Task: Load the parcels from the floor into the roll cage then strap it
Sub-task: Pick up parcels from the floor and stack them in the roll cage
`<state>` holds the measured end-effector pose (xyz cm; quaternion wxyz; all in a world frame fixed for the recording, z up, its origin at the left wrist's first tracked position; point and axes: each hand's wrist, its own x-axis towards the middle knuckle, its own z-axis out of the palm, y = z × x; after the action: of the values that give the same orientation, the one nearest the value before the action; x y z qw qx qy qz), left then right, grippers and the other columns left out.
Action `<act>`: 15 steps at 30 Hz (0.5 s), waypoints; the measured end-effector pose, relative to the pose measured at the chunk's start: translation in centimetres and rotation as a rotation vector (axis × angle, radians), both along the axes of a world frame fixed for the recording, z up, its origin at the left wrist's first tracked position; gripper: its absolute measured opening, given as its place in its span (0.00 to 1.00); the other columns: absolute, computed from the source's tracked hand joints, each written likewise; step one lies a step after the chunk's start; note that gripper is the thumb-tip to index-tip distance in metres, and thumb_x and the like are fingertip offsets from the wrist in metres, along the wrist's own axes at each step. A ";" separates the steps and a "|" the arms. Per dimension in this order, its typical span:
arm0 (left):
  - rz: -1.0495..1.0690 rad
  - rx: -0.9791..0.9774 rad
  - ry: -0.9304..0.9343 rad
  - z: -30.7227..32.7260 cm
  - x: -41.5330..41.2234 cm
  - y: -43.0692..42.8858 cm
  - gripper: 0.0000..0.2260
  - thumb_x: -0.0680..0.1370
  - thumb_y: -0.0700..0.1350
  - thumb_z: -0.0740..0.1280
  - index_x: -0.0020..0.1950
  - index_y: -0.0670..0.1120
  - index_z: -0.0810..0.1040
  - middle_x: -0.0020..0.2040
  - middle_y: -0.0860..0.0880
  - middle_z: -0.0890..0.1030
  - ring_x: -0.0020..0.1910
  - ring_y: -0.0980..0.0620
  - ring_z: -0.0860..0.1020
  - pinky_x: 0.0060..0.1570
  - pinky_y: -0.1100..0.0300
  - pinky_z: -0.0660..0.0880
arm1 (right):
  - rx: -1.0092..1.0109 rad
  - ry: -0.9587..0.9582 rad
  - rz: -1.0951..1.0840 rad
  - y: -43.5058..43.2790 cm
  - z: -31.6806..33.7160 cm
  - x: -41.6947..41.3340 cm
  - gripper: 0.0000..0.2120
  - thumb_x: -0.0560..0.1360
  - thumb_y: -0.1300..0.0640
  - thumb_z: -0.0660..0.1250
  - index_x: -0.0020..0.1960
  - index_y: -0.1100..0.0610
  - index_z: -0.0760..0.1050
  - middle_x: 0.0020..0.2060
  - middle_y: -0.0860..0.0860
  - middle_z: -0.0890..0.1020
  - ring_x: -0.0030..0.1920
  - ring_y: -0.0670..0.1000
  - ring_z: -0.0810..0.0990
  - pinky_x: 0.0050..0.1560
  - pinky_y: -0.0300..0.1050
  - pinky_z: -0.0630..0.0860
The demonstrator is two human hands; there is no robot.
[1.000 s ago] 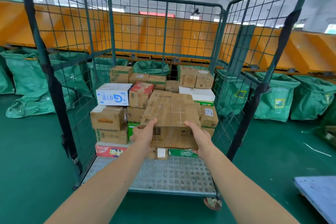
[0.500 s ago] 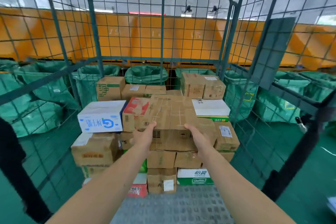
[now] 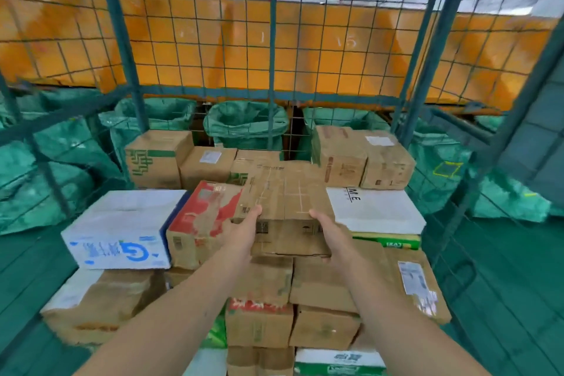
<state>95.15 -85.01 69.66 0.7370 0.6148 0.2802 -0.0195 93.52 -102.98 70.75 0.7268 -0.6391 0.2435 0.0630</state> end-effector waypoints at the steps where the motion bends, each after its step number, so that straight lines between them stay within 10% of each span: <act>1: -0.004 0.002 0.019 -0.3 2.4 -0.5 0.58 0.51 0.73 0.74 0.76 0.53 0.60 0.72 0.48 0.68 0.68 0.40 0.69 0.64 0.40 0.71 | -0.005 0.009 -0.005 -0.8 -0.4 2.7 0.42 0.69 0.39 0.75 0.74 0.57 0.63 0.68 0.54 0.73 0.64 0.58 0.73 0.59 0.55 0.72; 15: -0.024 0.113 0.055 -7.8 29.2 -3.8 0.56 0.53 0.79 0.68 0.76 0.53 0.64 0.74 0.48 0.68 0.71 0.42 0.68 0.69 0.40 0.66 | 0.073 0.064 -0.040 -4.3 -4.7 29.3 0.43 0.63 0.39 0.77 0.72 0.52 0.67 0.65 0.51 0.77 0.63 0.57 0.76 0.67 0.59 0.74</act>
<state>124.34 -88.82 61.87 0.6928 0.6580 0.2937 -0.0291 122.79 -107.29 66.02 0.7426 -0.6047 0.2771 0.0778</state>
